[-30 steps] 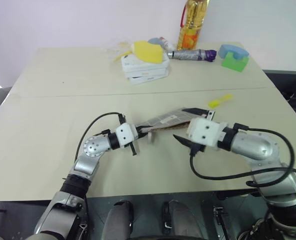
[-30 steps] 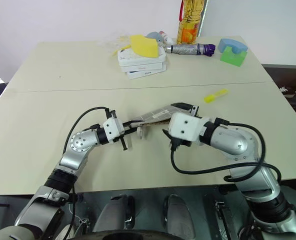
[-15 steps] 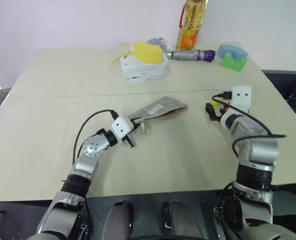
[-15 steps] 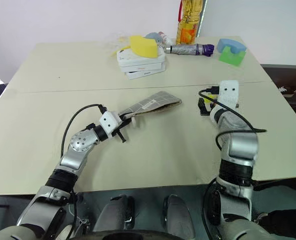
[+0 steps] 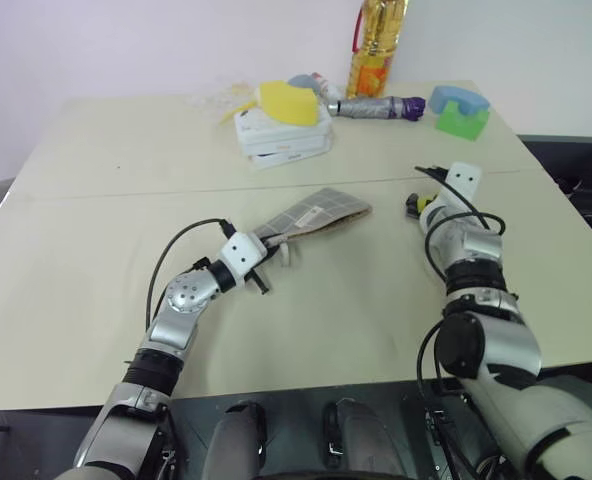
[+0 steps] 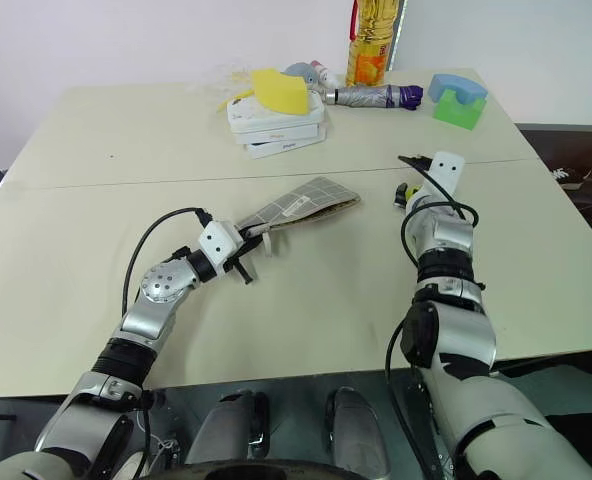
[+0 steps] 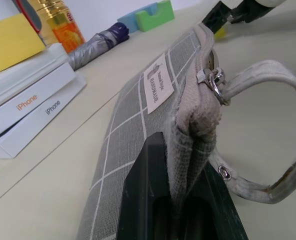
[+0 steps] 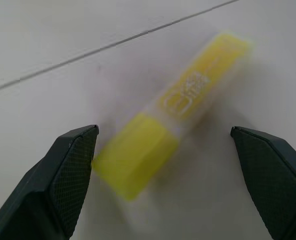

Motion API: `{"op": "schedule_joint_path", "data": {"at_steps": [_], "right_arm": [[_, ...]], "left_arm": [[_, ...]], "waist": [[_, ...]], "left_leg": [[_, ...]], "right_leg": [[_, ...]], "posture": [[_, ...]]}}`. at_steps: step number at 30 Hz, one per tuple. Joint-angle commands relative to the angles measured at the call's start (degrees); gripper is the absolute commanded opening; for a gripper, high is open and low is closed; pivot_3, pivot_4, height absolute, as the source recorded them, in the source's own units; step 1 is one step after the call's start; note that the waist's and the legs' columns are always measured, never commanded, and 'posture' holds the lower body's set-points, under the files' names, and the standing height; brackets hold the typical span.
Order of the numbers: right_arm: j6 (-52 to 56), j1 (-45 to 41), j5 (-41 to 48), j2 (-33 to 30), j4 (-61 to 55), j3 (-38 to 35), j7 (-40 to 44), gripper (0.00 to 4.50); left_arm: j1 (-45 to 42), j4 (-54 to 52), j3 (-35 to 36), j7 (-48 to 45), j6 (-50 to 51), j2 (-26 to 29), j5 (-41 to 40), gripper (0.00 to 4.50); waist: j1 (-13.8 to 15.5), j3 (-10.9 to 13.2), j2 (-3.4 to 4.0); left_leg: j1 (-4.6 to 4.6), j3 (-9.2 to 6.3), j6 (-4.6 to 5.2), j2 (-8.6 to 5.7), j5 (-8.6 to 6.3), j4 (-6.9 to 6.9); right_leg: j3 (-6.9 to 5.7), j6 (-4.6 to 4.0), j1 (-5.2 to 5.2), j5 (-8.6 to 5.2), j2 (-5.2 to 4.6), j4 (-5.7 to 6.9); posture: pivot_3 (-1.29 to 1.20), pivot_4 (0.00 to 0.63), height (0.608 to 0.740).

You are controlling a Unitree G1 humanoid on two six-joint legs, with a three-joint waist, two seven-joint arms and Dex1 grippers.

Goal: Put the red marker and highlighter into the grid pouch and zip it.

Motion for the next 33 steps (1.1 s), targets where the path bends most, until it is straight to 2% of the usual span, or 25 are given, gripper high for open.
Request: {"op": "schedule_joint_path", "data": {"at_steps": [1, 5, 6, 9, 13, 16, 18, 22, 24, 27, 33], "right_arm": [[-1.87, -1.16, 1.58, -1.73, 4.36, -0.43, -1.75, 3.13], [-2.32, -0.87, 1.76, -1.97, 3.07, 0.91, -3.15, 1.12], [-2.02, -0.42, 1.84, -1.88, 2.02, 1.15, -3.38, 0.85], [1.74, 3.95, 2.54, -0.62, -8.33, 2.46, -2.82, 0.87], [9.36, 15.41, 2.76, -0.43, -32.82, 8.39, 2.57, 0.87], [13.4, 25.4, 1.33, -5.47, -51.94, 16.29, 10.66, 0.87], [14.89, 29.27, 1.58, -7.88, -59.09, 18.1, 13.7, 0.87], [14.87, 41.73, 4.27, -19.56, -79.8, 22.15, 28.38, 0.87], [13.72, 45.95, 4.69, -24.41, -85.27, 23.59, 33.62, 0.87], [14.32, 50.1, 7.53, -27.96, -91.64, 23.21, 39.23, 0.87], [16.33, 50.59, 9.05, -27.85, -92.89, 23.09, 41.2, 0.87]], "left_arm": [[0.41, -2.25, 0.92, 0.34, 0.18, -0.02, -0.65, 0.0], [0.52, -2.46, 0.98, 0.34, 0.34, 0.07, -0.66, 0.0], [0.58, -2.57, 0.97, 0.33, 0.38, 0.09, -0.67, 0.0], [0.54, -2.66, 0.96, 0.21, 0.43, 0.1, -0.75, 0.0], [0.2, -2.47, 1.22, -0.11, 0.56, 0.27, -1.13, 0.0], [-0.11, -2.29, 1.9, -0.71, 0.92, 0.34, -2.41, 0.0], [-0.24, -2.19, 2.27, -0.86, 1.24, 0.34, -3.05, 0.0], [-1.12, -1.1, 2.79, -3.05, 0.96, 0.31, -4.68, 0.0], [-1.56, -0.55, 2.81, -4.08, 0.71, 0.23, -5.3, 0.0], [-2.18, 0.08, 2.86, -5.31, 0.38, -0.08, -5.95, 0.0], [-2.48, -0.05, 2.7, -6.58, 0.24, -0.71, -6.38, 0.0]], "waist": [[-0.01, 0.0, -0.01], [-0.12, 0.0, 0.0], [-0.12, -0.01, 0.0], [0.04, 0.0, 0.01], [0.17, -0.01, 0.04], [0.1, 0.01, 0.07], [-0.1, 0.01, 0.07], [0.2, 0.0, 0.08], [0.21, 0.01, 0.04], [0.15, 0.05, -0.04], [0.35, 0.06, -0.08]], "left_leg": [[0.0, 0.0, 0.0, 0.0, 0.0, 0.0], [0.01, 0.0, 0.0, 0.01, 0.0, 0.0], [0.01, 0.0, 0.0, 0.02, 0.0, 0.0], [0.0, -0.01, 0.0, 0.05, 0.0, -0.03], [-0.08, -0.01, 0.0, 0.18, 0.0, -0.08], [-0.13, -0.01, 0.0, 0.18, 0.0, -0.12], [-0.14, -0.01, 0.0, 0.17, 0.0, -0.12], [-0.11, -0.03, 0.0, 0.11, -0.01, -0.09], [-0.11, -0.05, 0.0, 0.1, -0.01, -0.11], [-0.12, -0.04, 0.0, 0.07, -0.01, -0.07], [-0.11, -0.06, 0.0, 0.08, -0.01, 0.07]], "right_leg": [[0.0, 0.0, 0.01, 0.0, 0.0, -0.02], [0.01, 0.0, 0.01, 0.0, 0.0, -0.02], [0.01, 0.0, 0.01, 0.0, 0.0, -0.02], [0.01, 0.0, 0.0, 0.0, 0.01, -0.02], [0.01, 0.01, -0.07, 0.0, 0.0, -0.09], [0.01, 0.02, -0.14, 0.0, -0.01, -0.11], [0.03, 0.02, -0.19, 0.0, -0.01, -0.09], [0.02, 0.01, -0.19, -0.01, 0.11, -0.09], [0.01, 0.02, -0.18, -0.03, 0.13, -0.12], [0.02, 0.02, -0.17, -0.03, 0.12, -0.15], [0.01, 0.02, -0.09, -0.03, 0.12, -0.18]], "posture": [[0.0, 0.15, 0.74], [0.0, 0.15, 0.74], [0.0, 0.15, 0.74], [0.0, 0.15, 0.74], [0.0, 0.15, 0.74], [0.0, 0.15, 0.74], [0.0, 0.15, 0.74], [0.0, 0.15, 0.74], [0.0, 0.15, 0.74], [0.0, 0.15, 0.74], [0.0, 0.15, 0.74]]}}
